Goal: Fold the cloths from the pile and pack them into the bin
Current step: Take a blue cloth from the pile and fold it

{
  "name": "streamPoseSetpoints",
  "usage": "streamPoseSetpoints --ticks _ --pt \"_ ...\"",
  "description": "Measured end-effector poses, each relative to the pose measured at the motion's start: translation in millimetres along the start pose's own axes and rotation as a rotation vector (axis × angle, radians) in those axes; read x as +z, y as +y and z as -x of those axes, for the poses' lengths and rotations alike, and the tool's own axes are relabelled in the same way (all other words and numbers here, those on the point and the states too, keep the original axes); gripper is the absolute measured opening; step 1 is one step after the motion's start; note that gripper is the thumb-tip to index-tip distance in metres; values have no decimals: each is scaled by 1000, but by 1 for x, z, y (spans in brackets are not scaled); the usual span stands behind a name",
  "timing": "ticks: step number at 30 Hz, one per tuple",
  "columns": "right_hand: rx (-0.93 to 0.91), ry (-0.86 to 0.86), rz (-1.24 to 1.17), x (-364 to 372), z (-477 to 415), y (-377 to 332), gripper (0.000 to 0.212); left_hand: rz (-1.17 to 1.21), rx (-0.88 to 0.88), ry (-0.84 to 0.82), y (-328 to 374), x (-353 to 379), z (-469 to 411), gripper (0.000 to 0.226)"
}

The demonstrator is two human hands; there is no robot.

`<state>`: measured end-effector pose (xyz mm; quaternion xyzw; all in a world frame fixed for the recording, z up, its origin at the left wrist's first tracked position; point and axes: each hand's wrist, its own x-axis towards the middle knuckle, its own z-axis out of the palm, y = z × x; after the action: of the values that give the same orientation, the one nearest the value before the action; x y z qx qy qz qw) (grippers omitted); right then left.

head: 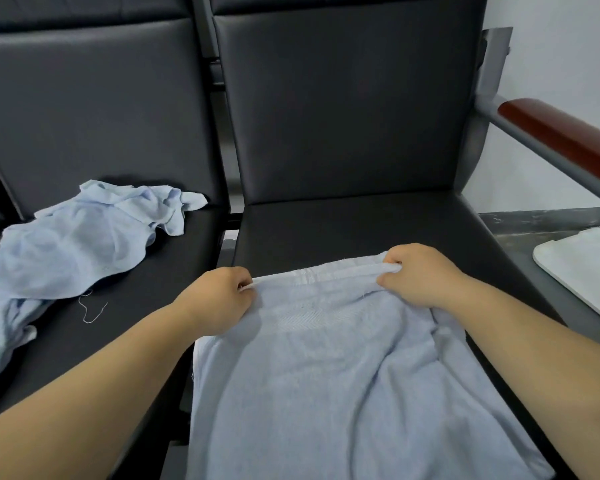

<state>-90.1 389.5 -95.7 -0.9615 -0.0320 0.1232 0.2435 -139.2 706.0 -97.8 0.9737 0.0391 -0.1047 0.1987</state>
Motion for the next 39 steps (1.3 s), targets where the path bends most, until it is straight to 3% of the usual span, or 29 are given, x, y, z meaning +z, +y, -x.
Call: streamPoseSetpoints --ticks 3,7,11,16,21,28,39 --pt "66 -200 33 -8 5 -3 28 9 -16 -130 1 -6 2 27" --pt "106 -366 50 -11 20 -6 24 15 -67 -254 -1 -12 12 30" --pt "149 -288 -100 -13 28 -4 19 27 -44 -185 -6 -11 16 34" --pt "144 -68 -198 -18 27 -2 7 21 4 -84 -8 -10 18 14" --pt "87 65 -225 -15 20 2 6 22 -29 -46 -10 -10 14 15" --pt "69 69 -20 -5 5 11 15 2 -82 -61 -15 -14 11 5" --pt "98 65 46 -3 -4 9 7 52 -151 -91 -25 -14 7 13"
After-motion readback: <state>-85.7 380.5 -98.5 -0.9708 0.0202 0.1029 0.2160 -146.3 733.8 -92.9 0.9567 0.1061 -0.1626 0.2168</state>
